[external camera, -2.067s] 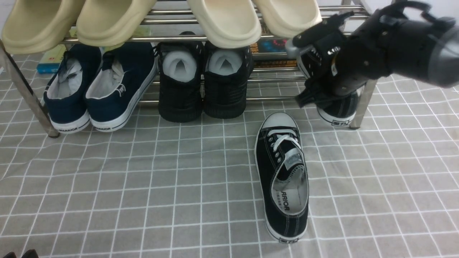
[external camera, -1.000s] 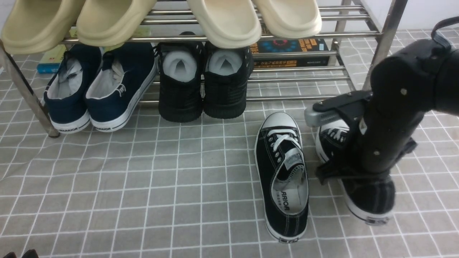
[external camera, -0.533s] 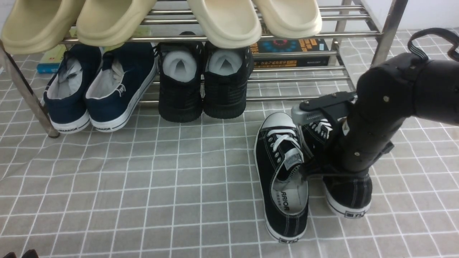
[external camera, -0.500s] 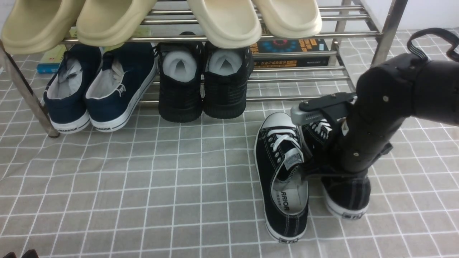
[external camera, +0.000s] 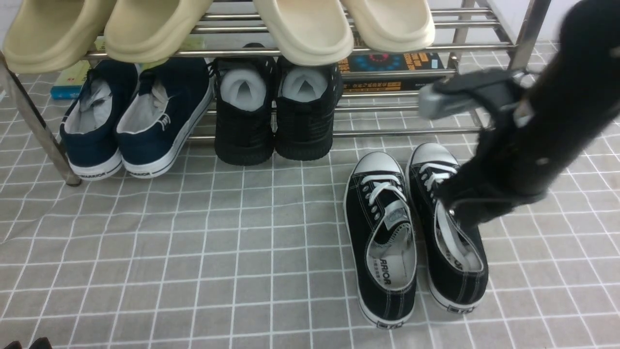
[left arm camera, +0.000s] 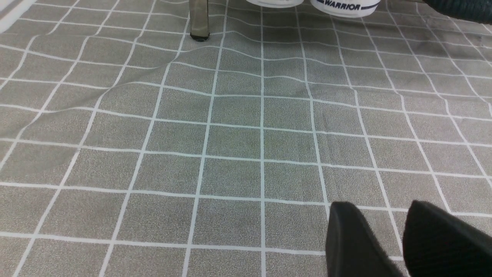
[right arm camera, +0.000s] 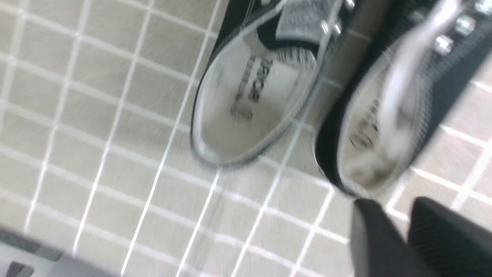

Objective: Take the shoes off the shelf with your hand from the grey coffee tablecloth.

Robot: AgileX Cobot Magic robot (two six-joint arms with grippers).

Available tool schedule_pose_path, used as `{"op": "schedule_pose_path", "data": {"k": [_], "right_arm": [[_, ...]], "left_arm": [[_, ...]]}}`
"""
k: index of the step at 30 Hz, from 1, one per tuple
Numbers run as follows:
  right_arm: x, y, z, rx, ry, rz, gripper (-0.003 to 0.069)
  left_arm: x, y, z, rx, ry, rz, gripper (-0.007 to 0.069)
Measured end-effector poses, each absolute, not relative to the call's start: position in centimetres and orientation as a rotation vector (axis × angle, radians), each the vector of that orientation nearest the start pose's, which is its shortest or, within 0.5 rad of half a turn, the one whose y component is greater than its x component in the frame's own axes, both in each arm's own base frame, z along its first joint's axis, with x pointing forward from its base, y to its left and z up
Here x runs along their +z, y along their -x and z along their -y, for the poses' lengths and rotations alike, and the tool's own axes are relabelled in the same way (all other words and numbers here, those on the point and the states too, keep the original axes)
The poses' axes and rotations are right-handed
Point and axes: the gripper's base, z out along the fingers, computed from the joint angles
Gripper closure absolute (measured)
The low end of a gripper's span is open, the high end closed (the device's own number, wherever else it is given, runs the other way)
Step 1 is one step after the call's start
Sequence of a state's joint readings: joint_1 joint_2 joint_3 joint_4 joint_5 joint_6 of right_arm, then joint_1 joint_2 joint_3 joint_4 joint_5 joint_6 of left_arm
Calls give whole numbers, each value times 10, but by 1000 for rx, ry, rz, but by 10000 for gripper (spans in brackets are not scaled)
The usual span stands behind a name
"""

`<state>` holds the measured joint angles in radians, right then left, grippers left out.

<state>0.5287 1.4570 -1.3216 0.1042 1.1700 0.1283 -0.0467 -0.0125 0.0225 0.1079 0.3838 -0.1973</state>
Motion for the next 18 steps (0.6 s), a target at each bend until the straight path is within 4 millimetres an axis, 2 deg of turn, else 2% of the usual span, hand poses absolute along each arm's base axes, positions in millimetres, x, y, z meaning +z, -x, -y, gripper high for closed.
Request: {"op": "schedule_pose_path", "data": {"k": [1,3,4,5,7,9,10,12,16,18], "right_arm": [[335,-243,-152,303,528,-2769,559],[355,-212,-134,334,519,-2690,660],[353,-210,-132,334,518,-2689,666],[361,-187,-119,362,503,-2613,673],[360,-166,-107,398,476,-2503,673],[355,-154,-99,418,458,-2438,673],[345,-141,-91,453,426,-2330,673],[329,-130,-83,485,390,-2217,673],[306,-120,-75,504,354,-2087,673],[304,-118,-73,499,354,-2047,672]], "left_arm": [[172,-52,-1,-61,75,-1874,383],[172,-52,-1,-61,75,-1874,383],[172,-52,-1,-61,75,-1874,383],[172,-52,-1,-61,75,-1874,383],[172,-52,-1,-61,75,-1874,383],[172,-52,-1,-61,75,-1874,383],[172,-52,-1,-61,75,-1874,383],[172,-52,-1,-61,75,-1874,383],[172,-52,-1,-61,75,-1874,383],[172,-52,-1,-61,75,-1874,383]]}}
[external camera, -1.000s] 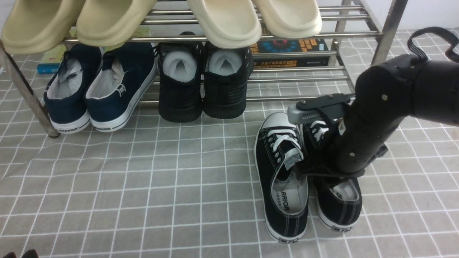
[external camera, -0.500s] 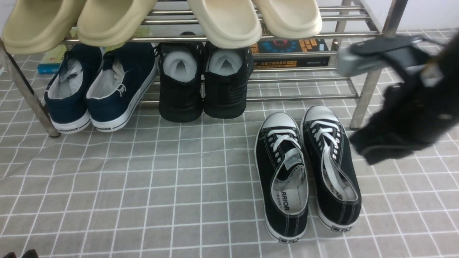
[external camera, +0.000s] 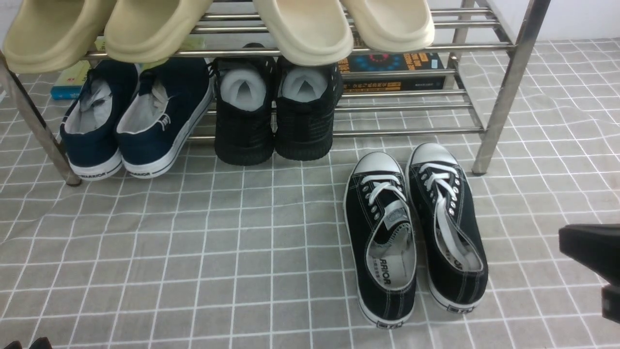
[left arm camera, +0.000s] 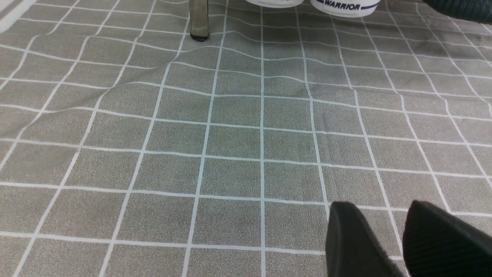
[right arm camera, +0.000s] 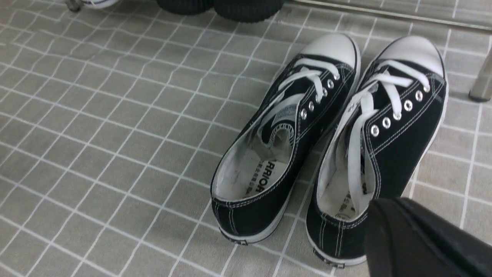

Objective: Take the shoes off the shelf with your hand from the grey coffee tablecloth.

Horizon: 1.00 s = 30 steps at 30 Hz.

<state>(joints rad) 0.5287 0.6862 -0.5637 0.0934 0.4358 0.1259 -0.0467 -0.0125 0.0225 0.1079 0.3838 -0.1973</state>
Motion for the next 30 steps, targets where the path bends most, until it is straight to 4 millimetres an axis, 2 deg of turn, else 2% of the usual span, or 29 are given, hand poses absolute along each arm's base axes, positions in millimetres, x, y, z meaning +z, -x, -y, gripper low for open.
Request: {"op": "schedule_pose_path", "data": {"k": [22,27,30], "right_arm": [[302,-115,-71,501,348,-2012,665],[287,-105,-60,469,332,-1983,661],[261,-91,-38,376,222,-1967,659]], "left_arm": [[172,-52,-1,-61,75,-1874,383],[172,-52,-1,-61,75,-1874,383],[172,-52,-1,-61,75,-1874,383]]}}
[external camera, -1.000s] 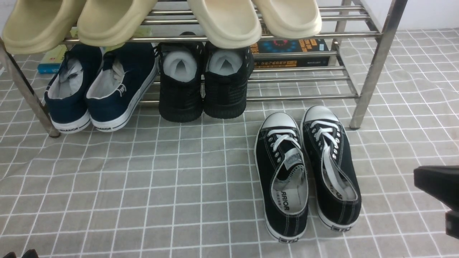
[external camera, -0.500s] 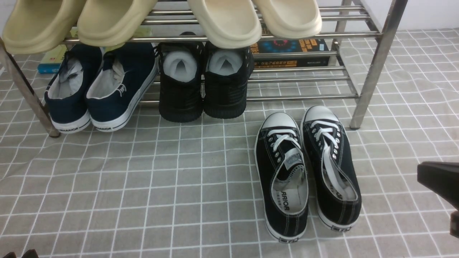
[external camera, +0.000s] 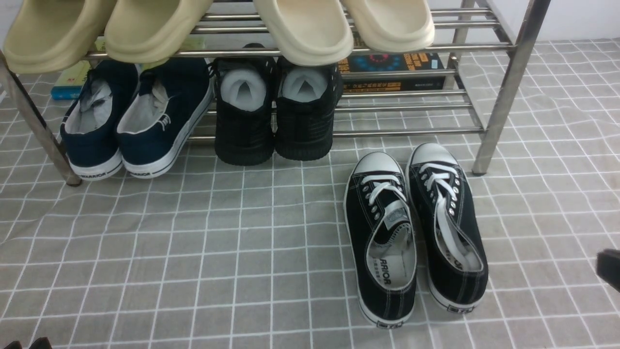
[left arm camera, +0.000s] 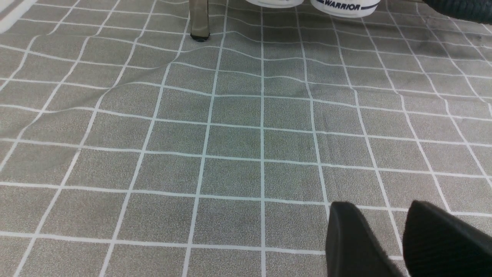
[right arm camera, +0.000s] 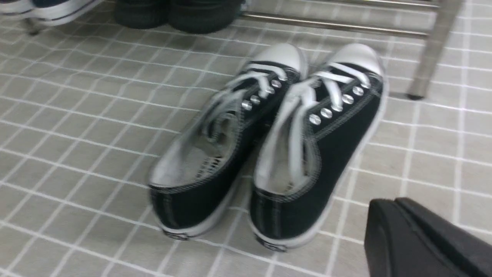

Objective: Take the shoes off the shelf with your hand from the grey coffee tablecloth.

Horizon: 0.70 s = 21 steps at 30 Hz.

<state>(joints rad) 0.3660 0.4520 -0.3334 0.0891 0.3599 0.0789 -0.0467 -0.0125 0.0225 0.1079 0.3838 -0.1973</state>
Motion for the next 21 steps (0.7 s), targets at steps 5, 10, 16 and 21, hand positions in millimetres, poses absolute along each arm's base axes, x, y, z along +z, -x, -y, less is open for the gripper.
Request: {"op": "schedule_pose_path", "data": {"k": [5,10,16,21], "right_arm": [[222,-67,-14,214,68,-1911,657],[189,-54,-5,133,-21,-1864,656],[174,-52,-4,118,-45,-1876,648],[174,-52,-4,118,-45,-1878,647]], "left_arm": [[172,-52,-1,-61,75,-1874,383],[172,-52,-1,-61,75,-1874,383],[172,-52,-1,-60,74,-1874,383],[172,-52,-1,-59,74,-1874,383]]}}
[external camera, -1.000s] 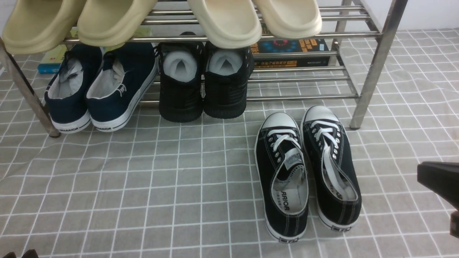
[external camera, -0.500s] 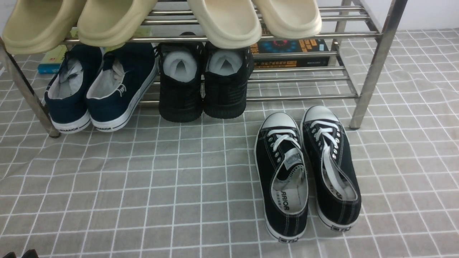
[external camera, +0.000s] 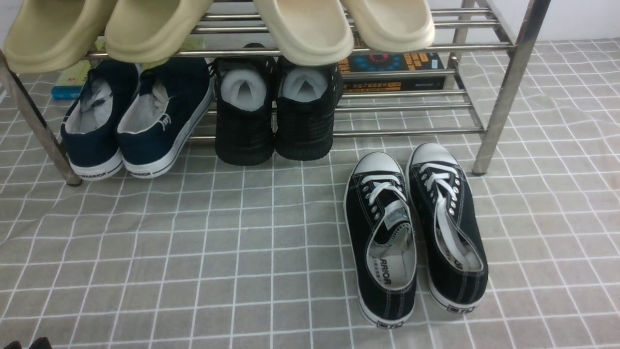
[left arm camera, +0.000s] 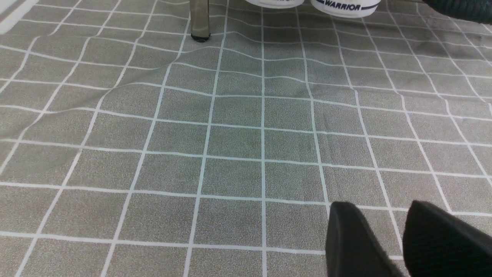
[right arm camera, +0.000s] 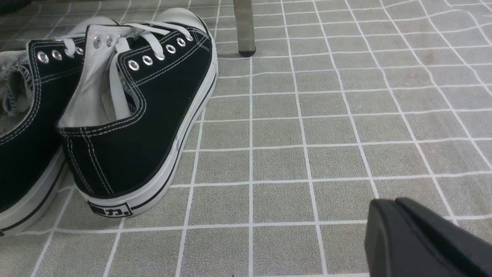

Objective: Take the shoes off the shelf with your hand from the grey coffee tablecloth.

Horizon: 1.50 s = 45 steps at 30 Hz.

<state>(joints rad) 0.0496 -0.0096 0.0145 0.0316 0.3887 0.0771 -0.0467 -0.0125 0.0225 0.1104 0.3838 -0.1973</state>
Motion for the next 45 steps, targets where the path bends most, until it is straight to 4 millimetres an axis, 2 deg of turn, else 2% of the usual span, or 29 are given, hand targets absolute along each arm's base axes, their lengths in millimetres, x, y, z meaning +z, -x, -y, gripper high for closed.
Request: {"op": "schedule_pose_path", "data": {"k": [45], "right_arm": [[174,-52,-4,119,-46,-1877,595]], "left_arm": [[172,-52,-1,-59,74,-1874,383]]}}
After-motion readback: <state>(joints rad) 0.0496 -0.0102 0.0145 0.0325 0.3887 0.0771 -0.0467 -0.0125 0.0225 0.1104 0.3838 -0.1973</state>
